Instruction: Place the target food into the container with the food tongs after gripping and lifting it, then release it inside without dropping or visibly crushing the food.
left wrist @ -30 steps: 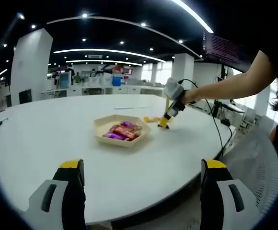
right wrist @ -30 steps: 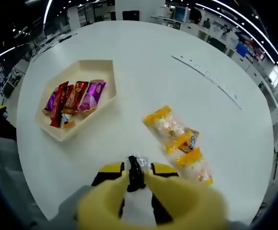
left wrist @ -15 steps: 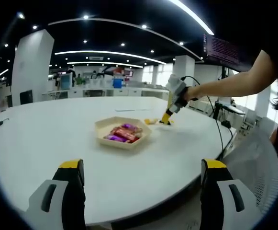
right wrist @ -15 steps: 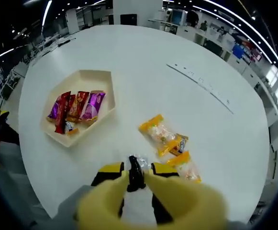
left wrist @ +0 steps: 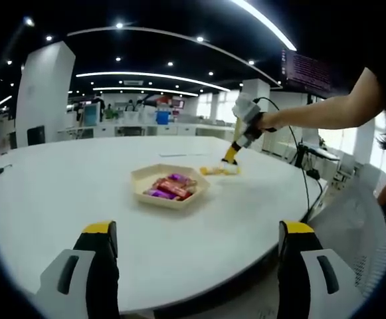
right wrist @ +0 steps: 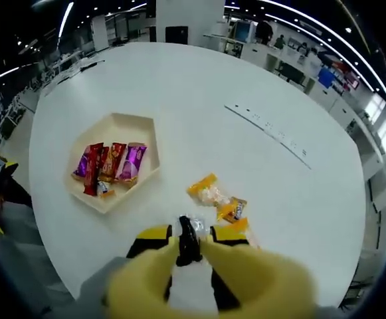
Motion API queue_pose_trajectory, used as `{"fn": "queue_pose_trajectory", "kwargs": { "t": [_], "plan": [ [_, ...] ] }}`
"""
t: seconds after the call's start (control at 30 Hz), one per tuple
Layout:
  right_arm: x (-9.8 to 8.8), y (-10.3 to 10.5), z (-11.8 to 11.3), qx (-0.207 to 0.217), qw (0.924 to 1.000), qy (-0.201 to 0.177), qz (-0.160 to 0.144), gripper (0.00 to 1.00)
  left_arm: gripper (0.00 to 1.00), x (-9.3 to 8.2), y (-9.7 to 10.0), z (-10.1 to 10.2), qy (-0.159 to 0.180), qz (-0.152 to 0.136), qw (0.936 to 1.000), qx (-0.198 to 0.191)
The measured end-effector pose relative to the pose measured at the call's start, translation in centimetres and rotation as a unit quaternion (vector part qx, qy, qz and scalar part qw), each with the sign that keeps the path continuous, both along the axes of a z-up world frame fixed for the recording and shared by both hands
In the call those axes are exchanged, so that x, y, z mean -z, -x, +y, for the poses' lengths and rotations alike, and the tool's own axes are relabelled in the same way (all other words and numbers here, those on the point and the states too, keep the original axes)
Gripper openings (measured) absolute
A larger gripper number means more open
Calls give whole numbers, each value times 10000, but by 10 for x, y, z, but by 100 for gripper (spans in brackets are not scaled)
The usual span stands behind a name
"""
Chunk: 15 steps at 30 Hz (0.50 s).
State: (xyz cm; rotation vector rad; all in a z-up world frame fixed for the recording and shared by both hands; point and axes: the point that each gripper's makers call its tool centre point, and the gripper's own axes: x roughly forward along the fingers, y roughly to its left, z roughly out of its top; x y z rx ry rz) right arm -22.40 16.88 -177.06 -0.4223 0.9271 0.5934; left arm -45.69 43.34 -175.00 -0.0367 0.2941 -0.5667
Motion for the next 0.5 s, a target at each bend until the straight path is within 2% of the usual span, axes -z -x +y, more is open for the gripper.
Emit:
{"fn": "queue_pose_trajectory", "kwargs": {
  "t": [0.23,0.5],
  "plan": [
    [-17,-4,4,-14,9999,-18,-117,21,97,-1,-1,1,23,-38,10000,-16],
    [-28,-5,10,-36,9999,-43,-159,21,97,-2,0,1,41,-64,10000,-24]
  ]
}}
